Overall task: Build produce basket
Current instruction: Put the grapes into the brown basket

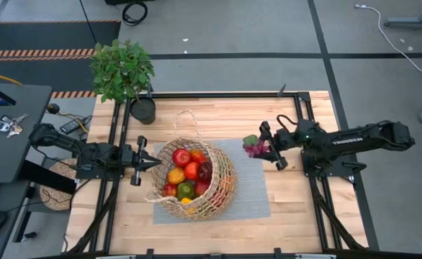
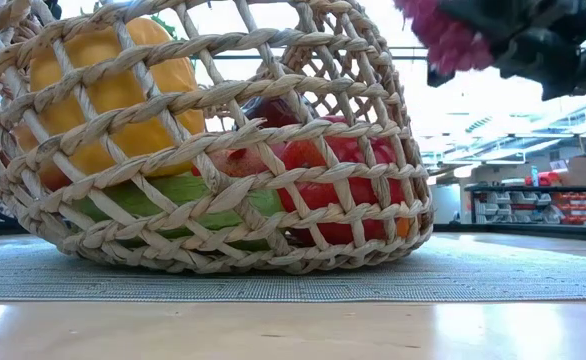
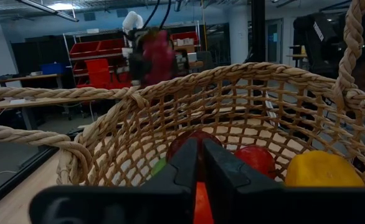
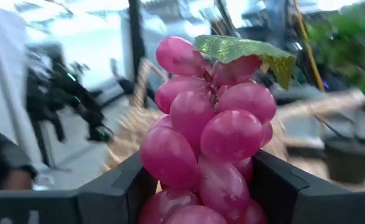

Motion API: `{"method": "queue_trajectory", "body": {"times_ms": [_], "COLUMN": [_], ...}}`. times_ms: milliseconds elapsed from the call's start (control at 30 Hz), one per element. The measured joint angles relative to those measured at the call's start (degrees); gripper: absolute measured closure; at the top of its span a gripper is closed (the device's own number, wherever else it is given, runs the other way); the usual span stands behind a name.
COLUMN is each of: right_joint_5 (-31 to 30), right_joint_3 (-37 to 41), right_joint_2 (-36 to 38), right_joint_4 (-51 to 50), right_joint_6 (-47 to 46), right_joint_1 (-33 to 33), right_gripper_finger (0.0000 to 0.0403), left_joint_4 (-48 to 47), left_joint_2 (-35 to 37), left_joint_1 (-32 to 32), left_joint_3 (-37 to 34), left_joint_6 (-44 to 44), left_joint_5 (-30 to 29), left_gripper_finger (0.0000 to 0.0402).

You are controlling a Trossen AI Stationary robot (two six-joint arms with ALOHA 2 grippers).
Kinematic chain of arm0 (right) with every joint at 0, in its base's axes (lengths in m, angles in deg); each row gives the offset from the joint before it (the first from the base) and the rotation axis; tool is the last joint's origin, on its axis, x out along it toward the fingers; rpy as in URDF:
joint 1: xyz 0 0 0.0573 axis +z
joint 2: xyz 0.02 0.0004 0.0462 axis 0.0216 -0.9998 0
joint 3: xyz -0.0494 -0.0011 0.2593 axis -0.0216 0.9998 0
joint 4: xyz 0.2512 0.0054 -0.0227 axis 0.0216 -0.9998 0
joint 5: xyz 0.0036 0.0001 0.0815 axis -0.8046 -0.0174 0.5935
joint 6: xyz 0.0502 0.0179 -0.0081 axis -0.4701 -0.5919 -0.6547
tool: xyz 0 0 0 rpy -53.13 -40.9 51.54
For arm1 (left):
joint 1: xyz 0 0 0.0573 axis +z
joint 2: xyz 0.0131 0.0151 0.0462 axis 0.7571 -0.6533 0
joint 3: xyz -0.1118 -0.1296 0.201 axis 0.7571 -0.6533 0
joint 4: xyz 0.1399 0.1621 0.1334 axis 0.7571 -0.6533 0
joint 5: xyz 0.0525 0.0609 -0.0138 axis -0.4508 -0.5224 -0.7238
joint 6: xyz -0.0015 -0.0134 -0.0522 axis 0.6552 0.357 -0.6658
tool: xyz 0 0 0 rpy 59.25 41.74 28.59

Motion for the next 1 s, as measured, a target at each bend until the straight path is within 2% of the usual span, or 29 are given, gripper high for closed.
{"method": "queue_trajectory", "body": {"times_ms": [300,567,1000], "right_joint_5": [-1.56,-7.68,-9.34], "right_joint_3": [0.00,0.00,0.00], "right_joint_2": [-1.38,-1.71,-1.71], "right_joint_4": [11.77,11.91,10.92], "right_joint_6": [-1.35,0.26,2.11], "right_joint_1": [6.60,9.73,11.21], "right_gripper_finger": [0.0189,0.0189,0.0189], "left_joint_4": [0.00,0.00,0.00], "left_joint_2": [-0.02,0.00,0.00], "left_joint_1": [0.02,0.00,0.01], "left_joint_3": [0.00,0.00,0.01], "left_joint_6": [0.00,0.00,0.00], "left_joint_5": [-0.01,0.00,-0.02], "left_gripper_finger": [0.0366,0.0372,0.0367]}}
